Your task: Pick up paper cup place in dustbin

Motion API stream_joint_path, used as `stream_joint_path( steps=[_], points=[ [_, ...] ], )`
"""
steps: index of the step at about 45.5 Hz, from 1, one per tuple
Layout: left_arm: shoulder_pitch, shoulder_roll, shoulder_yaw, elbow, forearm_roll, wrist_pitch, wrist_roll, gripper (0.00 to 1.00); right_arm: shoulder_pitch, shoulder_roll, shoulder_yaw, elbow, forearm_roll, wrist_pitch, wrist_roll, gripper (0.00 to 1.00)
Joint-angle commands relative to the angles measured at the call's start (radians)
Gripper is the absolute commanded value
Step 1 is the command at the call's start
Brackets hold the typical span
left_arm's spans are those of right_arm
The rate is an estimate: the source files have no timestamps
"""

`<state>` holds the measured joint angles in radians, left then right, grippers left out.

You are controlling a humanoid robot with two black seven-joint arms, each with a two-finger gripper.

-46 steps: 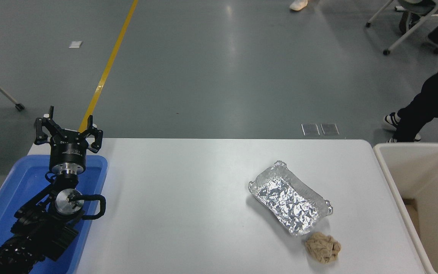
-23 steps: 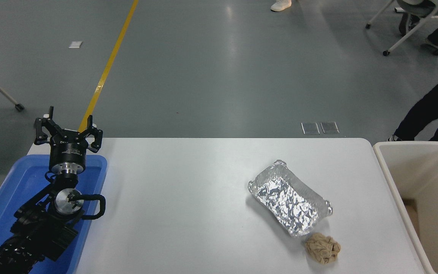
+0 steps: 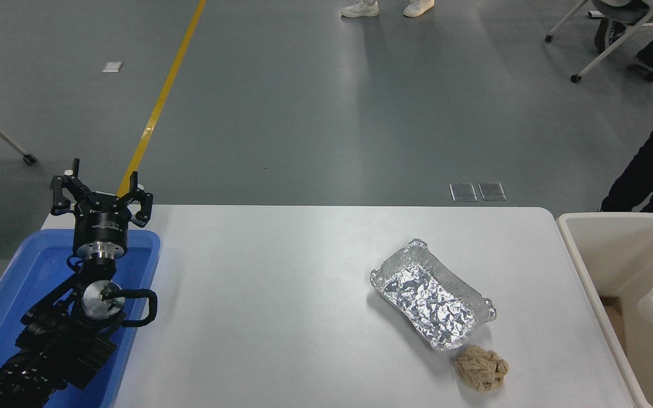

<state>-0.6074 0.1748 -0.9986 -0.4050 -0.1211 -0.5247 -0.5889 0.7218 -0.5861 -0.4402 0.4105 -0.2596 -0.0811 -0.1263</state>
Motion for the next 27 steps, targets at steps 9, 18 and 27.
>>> stream_joint_path(
  steps=[9, 18, 27],
  points=[
    [0.000, 0.000, 0.000, 0.000, 0.000, 0.000, 0.000, 0.99, 0.131, -0.066, -0.052, 0.126, 0.000, 0.020, 0.004, 1.00],
    [0.000, -0.001, 0.000, 0.000, 0.001, 0.000, 0.001, 0.99, 0.408, -0.181, -0.267, 0.309, -0.050, 0.023, 0.005, 1.00],
    [0.000, -0.001, 0.000, -0.002, 0.003, -0.001, 0.001, 0.99, 0.810, -0.270, -0.475, 0.595, -0.251, 0.116, 0.010, 1.00]
  ],
)
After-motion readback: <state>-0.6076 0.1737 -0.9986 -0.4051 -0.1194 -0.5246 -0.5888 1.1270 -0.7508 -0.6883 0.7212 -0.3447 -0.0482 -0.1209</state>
